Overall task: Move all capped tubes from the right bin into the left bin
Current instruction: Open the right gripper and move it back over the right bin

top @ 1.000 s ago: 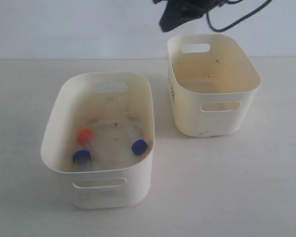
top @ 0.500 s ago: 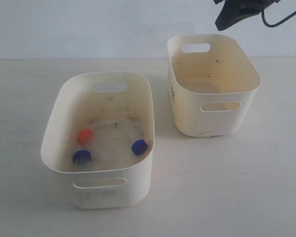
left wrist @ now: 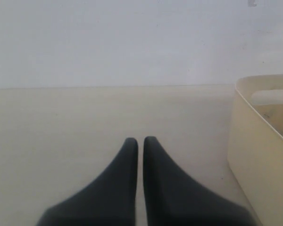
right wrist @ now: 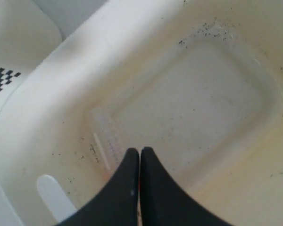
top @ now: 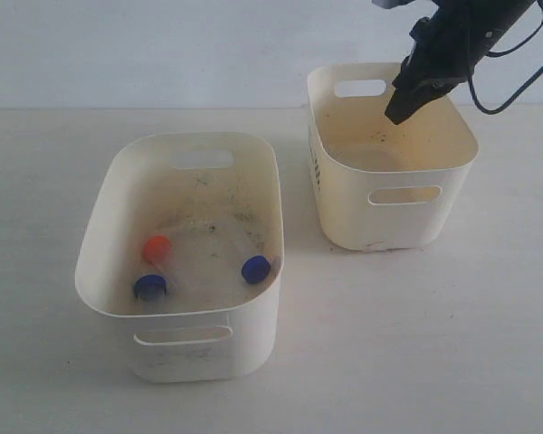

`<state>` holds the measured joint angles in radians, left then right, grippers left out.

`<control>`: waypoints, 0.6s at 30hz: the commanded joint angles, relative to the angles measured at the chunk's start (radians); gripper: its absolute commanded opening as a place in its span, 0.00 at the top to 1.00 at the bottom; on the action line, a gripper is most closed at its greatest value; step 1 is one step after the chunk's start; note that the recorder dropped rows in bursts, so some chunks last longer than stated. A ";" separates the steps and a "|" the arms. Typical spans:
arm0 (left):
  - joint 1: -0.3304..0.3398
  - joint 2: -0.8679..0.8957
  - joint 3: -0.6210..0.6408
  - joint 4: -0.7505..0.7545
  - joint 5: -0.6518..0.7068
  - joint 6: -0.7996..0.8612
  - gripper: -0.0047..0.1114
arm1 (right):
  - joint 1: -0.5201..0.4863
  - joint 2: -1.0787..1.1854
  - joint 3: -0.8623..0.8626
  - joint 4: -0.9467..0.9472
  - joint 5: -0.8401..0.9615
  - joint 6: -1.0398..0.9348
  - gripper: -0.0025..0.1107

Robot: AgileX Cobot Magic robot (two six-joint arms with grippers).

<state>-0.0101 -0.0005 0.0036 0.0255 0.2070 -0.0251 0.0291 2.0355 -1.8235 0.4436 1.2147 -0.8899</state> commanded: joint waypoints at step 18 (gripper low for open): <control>0.000 0.000 -0.004 -0.006 -0.004 -0.010 0.92 | 0.062 0.020 -0.142 -0.238 0.006 -0.104 0.98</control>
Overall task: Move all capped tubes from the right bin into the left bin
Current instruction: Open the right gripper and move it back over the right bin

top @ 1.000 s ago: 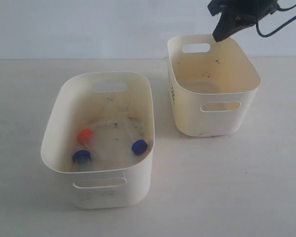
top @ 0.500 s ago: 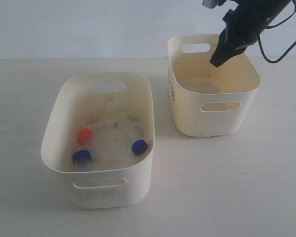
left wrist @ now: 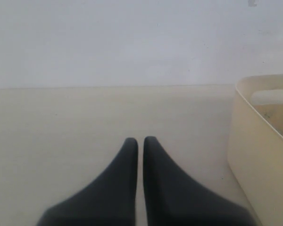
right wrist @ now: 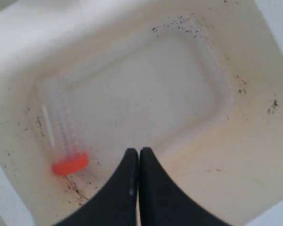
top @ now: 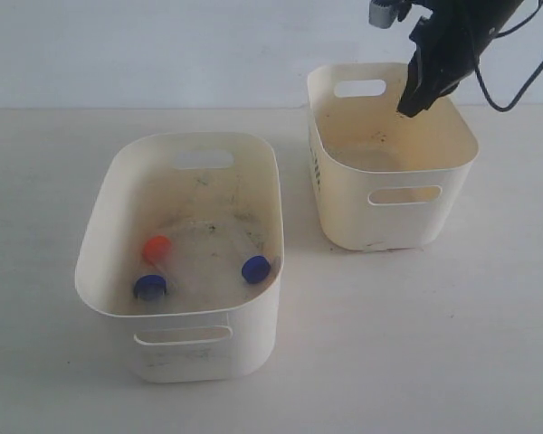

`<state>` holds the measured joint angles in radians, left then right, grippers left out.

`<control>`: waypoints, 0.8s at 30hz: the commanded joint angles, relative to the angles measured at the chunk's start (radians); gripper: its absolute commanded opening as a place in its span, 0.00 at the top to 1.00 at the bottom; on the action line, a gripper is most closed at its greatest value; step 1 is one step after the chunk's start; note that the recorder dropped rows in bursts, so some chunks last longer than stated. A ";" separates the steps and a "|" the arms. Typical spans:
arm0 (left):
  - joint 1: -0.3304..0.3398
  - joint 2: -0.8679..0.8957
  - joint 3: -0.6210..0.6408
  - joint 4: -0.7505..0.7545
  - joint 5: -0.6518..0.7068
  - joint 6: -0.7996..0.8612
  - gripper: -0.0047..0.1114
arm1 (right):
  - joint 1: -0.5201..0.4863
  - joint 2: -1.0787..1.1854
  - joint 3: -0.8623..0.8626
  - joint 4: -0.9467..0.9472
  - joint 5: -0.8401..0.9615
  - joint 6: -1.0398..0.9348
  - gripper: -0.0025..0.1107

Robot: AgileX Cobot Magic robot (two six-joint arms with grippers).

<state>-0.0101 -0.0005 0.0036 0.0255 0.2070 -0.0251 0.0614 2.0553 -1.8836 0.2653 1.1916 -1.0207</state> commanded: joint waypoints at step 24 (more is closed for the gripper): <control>0.000 0.000 -0.004 -0.006 -0.004 -0.010 0.92 | 0.111 0.059 -0.151 -0.098 -0.061 0.146 0.98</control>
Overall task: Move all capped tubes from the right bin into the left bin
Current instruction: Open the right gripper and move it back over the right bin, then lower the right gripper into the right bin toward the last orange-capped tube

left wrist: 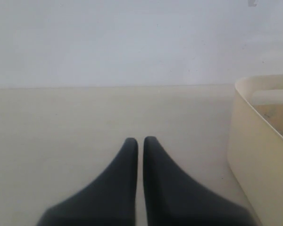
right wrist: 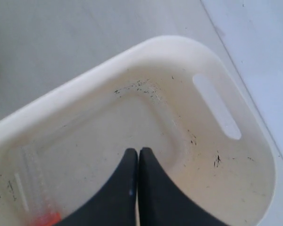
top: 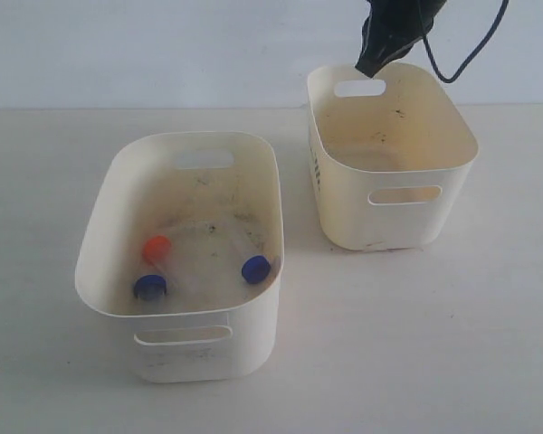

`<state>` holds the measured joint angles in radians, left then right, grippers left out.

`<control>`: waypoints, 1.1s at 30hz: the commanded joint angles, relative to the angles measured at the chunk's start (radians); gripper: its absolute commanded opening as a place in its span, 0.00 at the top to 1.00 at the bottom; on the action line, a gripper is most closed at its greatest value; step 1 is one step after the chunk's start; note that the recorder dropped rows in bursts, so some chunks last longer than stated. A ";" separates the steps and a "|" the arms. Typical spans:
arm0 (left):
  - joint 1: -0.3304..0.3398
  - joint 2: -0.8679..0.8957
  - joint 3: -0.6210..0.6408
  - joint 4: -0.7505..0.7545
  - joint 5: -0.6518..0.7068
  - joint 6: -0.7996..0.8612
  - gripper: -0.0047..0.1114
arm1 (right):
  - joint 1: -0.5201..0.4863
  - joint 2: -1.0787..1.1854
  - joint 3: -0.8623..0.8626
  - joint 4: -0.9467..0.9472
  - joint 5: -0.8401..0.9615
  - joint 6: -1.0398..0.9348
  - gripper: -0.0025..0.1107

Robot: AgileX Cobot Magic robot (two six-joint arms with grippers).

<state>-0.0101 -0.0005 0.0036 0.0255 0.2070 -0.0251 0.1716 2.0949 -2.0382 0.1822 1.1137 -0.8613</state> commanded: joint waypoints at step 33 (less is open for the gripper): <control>0.000 0.000 -0.004 -0.006 -0.004 -0.010 0.92 | 0.037 0.153 0.004 -0.042 0.107 -0.203 0.45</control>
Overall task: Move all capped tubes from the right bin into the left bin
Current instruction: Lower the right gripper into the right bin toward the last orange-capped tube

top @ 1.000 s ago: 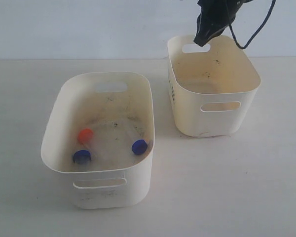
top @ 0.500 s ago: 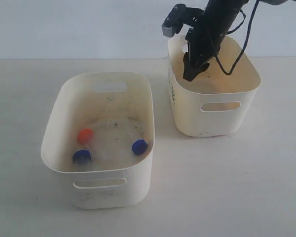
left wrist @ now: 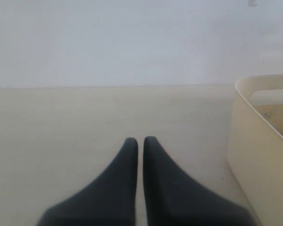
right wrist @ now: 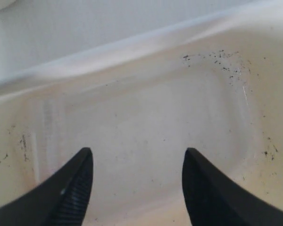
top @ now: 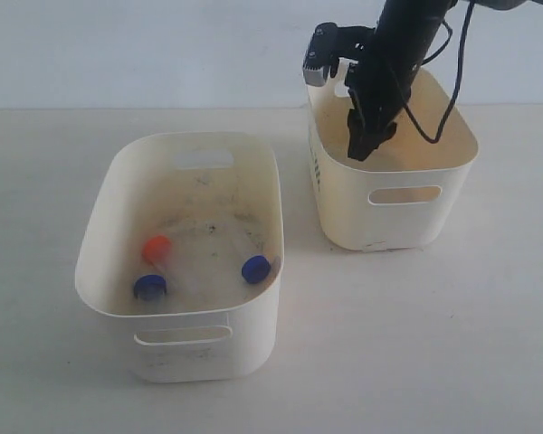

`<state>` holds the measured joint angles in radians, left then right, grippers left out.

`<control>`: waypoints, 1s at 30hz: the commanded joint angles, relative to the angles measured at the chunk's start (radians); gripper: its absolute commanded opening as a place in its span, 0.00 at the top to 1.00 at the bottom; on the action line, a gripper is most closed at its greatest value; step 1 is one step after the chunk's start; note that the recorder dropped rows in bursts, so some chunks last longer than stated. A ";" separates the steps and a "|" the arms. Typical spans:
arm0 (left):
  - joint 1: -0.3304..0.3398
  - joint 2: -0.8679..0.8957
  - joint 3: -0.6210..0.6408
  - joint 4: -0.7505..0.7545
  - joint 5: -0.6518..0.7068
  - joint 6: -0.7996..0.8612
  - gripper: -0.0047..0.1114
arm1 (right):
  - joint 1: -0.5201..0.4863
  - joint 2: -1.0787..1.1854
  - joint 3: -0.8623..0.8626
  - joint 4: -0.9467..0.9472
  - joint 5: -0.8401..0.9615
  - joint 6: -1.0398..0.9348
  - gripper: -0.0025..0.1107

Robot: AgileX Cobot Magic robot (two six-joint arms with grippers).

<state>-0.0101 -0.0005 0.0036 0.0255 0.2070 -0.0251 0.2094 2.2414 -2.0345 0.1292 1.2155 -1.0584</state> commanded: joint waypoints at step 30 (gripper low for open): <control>0.000 0.000 -0.004 -0.006 -0.004 -0.010 0.92 | -0.062 0.011 0.068 0.001 0.006 -0.013 0.44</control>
<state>-0.0101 -0.0005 0.0036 0.0255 0.2070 -0.0251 0.1569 2.2679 -1.9679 0.1266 1.2178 -1.0688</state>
